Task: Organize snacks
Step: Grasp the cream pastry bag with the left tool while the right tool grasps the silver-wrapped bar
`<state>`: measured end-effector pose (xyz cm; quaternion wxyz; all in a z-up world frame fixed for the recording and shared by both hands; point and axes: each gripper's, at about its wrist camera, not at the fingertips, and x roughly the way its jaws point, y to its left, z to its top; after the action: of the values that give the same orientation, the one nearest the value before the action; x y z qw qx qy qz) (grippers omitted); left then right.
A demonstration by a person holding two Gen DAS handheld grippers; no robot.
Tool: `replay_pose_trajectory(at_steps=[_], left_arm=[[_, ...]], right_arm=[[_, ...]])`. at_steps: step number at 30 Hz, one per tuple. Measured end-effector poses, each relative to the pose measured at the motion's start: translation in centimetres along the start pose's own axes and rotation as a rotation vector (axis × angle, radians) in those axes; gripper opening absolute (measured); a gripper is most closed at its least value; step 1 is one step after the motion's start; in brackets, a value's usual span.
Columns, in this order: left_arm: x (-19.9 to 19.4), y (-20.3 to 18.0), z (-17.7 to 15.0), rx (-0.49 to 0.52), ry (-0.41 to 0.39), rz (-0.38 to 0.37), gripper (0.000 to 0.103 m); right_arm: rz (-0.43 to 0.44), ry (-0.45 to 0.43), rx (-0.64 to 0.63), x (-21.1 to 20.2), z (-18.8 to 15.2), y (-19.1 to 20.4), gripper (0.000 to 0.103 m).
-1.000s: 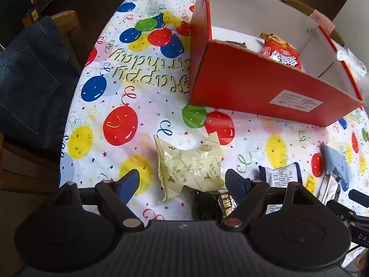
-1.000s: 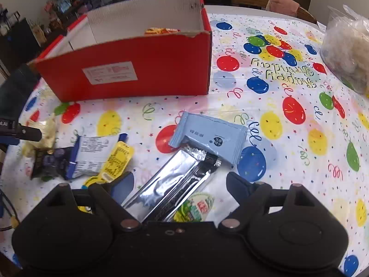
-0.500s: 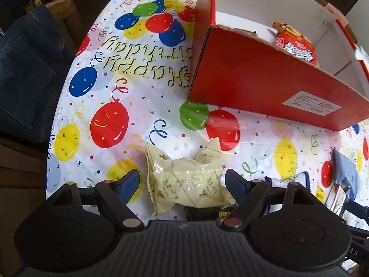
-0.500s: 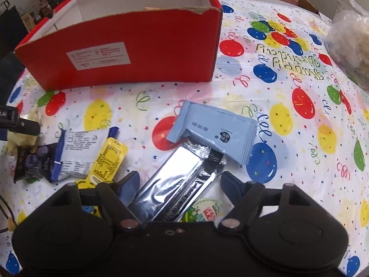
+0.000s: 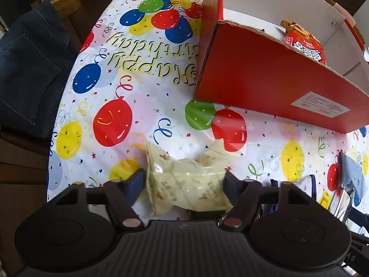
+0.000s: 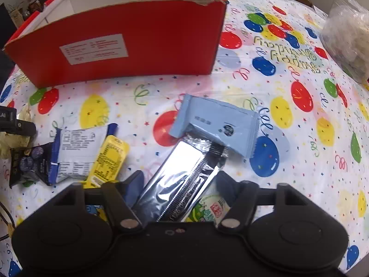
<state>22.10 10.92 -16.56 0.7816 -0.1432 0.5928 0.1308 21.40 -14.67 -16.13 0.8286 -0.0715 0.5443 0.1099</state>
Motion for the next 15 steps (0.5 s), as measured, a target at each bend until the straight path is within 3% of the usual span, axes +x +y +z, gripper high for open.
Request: replay_pose_trajectory(at_steps=[6, 15], left_arm=[[-0.4, 0.7, -0.4, -0.025, -0.006, -0.015, 0.058], [-1.4, 2.7, -0.9, -0.085, -0.028, -0.046, 0.057]], right_arm=[[-0.005, -0.024, -0.003, -0.3, -0.1, 0.1, 0.046], [0.036, -0.06, 0.051, -1.6, -0.6, -0.9, 0.043]])
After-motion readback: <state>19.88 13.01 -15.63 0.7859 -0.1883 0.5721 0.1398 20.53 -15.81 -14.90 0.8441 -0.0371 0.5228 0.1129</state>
